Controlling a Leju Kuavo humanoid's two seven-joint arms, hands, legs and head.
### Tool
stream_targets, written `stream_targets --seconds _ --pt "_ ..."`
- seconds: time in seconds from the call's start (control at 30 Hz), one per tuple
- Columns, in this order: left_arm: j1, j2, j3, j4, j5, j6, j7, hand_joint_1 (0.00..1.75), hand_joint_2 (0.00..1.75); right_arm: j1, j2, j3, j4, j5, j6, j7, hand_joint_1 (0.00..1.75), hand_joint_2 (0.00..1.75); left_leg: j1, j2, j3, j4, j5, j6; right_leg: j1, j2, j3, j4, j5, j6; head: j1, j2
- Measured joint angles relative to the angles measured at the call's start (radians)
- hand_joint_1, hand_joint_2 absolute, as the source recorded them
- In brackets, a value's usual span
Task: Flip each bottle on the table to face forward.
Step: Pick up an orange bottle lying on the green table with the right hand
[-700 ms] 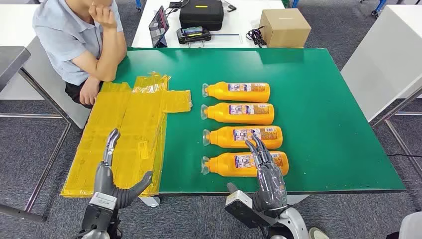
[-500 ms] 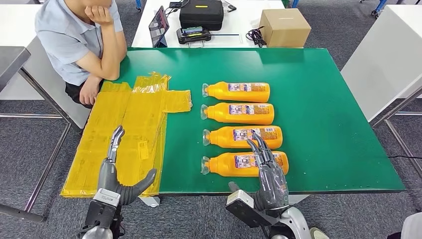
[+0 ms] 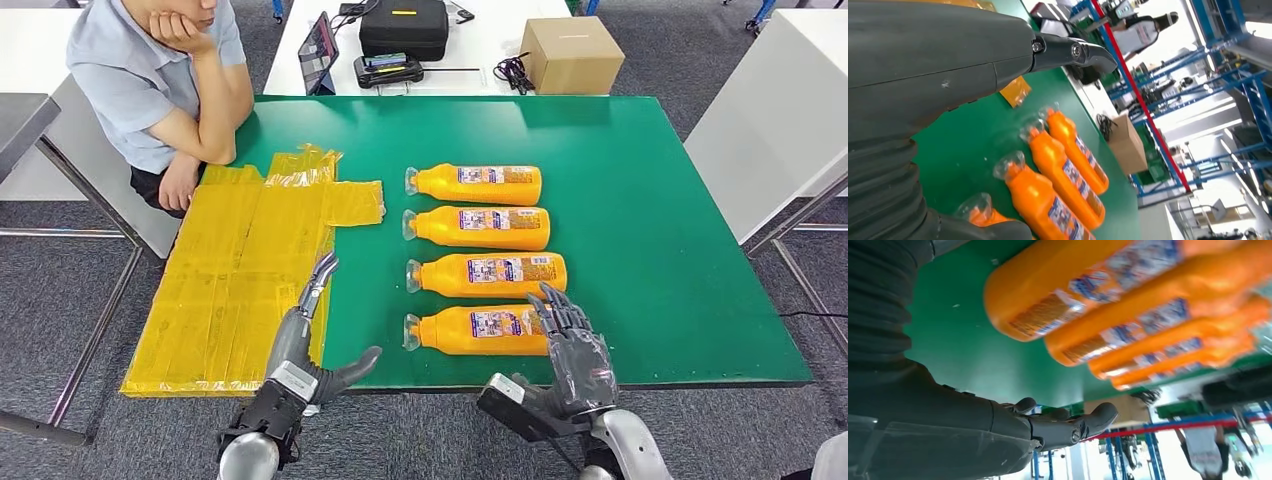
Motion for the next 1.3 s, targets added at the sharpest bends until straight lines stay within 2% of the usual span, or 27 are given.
stream_targets --seconds 0.3,0.53,0.7,0.93,1.3 --pt "-0.016 0.007 -0.035 0.027 0.011 -0.009 -0.007 0.0 1.75 -0.027 -0.118 0.027 0.058 0.007 0.039 0.045 0.0 1.75 0.0 0.0 0.0 0.0 0.0 0.0 0.0 0.0 0.0 0.0 0.0 0.0 0.0 0.0" --pt "-0.021 0.011 -0.055 0.031 0.025 -0.02 -0.006 0.0 1.75 -0.043 -0.246 0.073 0.11 -0.056 0.11 0.101 0.0 1.75 -0.001 0.0 -0.001 0.0 0.0 0.0 0.0 0.0 0.0 0.0 0.0 0.0 0.0 0.0" --pt "-0.03 0.014 -0.077 0.035 0.032 -0.031 -0.002 0.0 1.75 -0.085 -0.299 0.113 0.167 -0.058 0.136 0.102 0.0 1.75 -0.001 0.0 0.0 0.0 0.0 0.0 0.0 0.0 0.0 0.0 0.0 0.0 0.0 0.0" --pt "-0.044 0.02 -0.112 0.051 0.036 -0.034 0.002 0.0 1.75 -0.144 -0.323 0.171 0.219 -0.038 0.139 0.103 0.0 1.75 0.0 0.001 0.0 0.0 0.0 0.0 0.0 0.0 0.0 0.0 0.0 0.0 0.0 0.0" --pt "-0.044 0.025 -0.129 0.044 0.019 -0.014 0.02 0.0 1.75 -0.169 -0.295 0.262 0.209 0.063 0.111 0.126 0.0 1.75 0.0 0.0 0.0 0.0 0.0 0.0 0.0 0.0 0.0 0.0 0.0 0.0 0.0 0.0"
